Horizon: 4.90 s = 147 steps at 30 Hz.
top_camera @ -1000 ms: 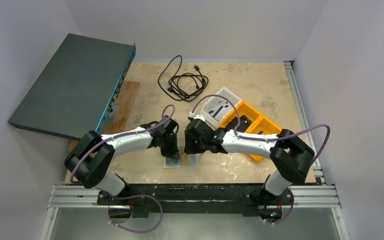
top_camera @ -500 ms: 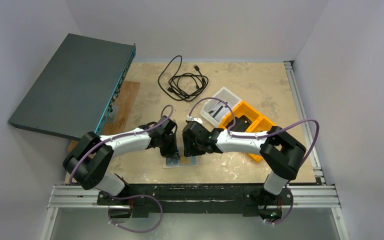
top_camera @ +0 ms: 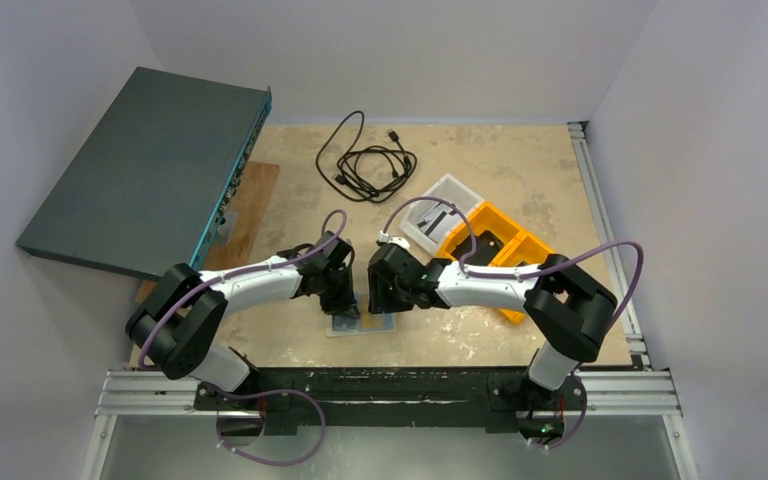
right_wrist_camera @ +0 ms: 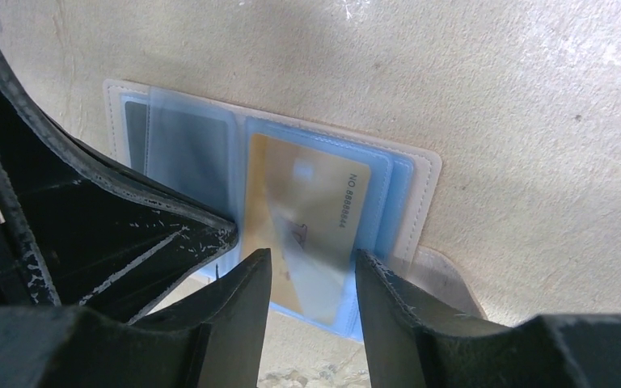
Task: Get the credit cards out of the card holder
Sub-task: Remove the credit card from the card holder.
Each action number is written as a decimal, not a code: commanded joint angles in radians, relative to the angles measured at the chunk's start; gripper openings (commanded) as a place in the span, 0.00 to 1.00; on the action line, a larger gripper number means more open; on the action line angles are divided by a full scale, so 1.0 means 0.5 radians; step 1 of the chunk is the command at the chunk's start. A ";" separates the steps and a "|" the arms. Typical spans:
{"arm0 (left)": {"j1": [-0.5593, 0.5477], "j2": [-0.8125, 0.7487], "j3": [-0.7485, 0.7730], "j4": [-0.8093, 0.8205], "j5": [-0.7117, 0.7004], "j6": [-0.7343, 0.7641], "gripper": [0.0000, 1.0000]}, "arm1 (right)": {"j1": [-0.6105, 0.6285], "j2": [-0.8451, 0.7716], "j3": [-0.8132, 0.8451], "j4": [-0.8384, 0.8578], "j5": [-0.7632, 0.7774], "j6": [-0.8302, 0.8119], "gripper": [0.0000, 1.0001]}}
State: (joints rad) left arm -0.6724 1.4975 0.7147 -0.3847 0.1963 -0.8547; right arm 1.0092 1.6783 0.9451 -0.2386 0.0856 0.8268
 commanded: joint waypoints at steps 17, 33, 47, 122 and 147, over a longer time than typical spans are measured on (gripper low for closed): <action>0.022 0.020 -0.074 -0.045 -0.133 0.025 0.00 | -0.006 -0.082 -0.102 0.258 -0.287 0.053 0.43; 0.022 -0.074 -0.055 -0.059 -0.099 0.076 0.00 | -0.121 -0.197 -0.205 0.542 -0.570 0.154 0.47; 0.021 -0.376 -0.040 -0.272 -0.215 0.115 0.00 | -0.135 -0.163 -0.144 0.582 -0.622 0.195 0.48; 0.203 -0.194 -0.218 -0.259 -0.598 0.025 0.00 | -0.176 0.595 0.059 1.056 -1.115 0.270 0.26; 0.192 -0.454 -0.384 -0.367 -0.498 -0.108 0.00 | -0.230 0.672 0.013 1.445 -1.270 0.476 0.19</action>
State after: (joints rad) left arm -0.5697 1.2522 0.5831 -0.4896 -0.1001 -0.8783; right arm 0.8829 2.0018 0.9161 0.4503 -0.5472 1.0618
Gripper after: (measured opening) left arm 0.003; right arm 0.203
